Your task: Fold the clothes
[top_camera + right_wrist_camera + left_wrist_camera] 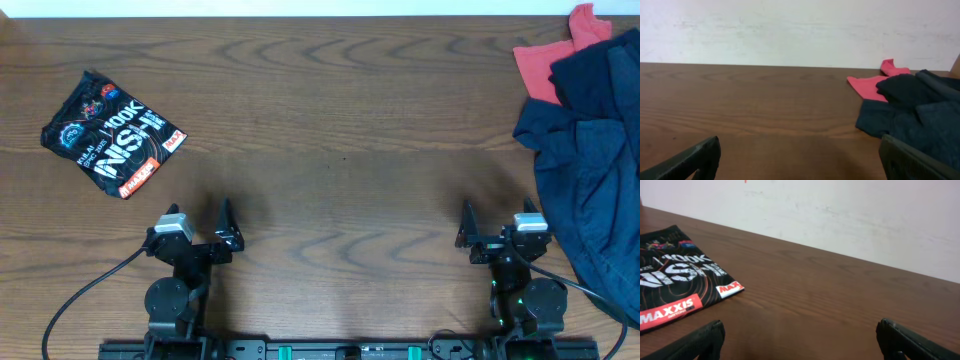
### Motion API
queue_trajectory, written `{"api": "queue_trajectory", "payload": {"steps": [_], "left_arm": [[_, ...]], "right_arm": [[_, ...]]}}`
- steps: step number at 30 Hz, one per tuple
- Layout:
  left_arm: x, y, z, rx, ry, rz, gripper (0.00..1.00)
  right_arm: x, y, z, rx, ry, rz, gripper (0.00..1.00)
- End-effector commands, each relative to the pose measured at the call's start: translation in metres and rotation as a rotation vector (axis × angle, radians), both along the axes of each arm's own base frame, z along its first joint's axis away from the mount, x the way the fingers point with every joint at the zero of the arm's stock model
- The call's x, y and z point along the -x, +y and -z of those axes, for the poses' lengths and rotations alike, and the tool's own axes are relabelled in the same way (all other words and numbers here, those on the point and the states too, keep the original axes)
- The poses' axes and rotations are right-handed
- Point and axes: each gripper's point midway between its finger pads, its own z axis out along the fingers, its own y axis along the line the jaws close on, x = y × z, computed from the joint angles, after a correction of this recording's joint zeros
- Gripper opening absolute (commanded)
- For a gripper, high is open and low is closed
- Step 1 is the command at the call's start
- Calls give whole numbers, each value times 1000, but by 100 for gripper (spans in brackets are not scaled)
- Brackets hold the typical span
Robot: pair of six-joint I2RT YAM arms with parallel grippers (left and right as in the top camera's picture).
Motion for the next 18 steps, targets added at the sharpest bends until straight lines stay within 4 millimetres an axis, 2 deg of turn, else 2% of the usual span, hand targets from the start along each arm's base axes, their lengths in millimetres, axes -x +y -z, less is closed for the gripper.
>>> {"api": "queue_trajectory", "payload": {"steps": [1,5,10,14,18], "left_arm": [[2,-7,5,-5,29,42,98],[3,-10,-16,-4,42,56,98],[-2,-10,-30,-9,175,55,98],[-15,-10,-34,-15,335,55,98],[-28,-11,-26,-22,539,55,98]], "right_arm": [[3,0,-25,-19,-42,-3,99],[7,-4,-50,-18,-42,20,99],[1,-21,-72,-2,51,120,99],[-20,-23,-73,18,218,137,99],[-48,-24,-60,41,453,139,99]]}}
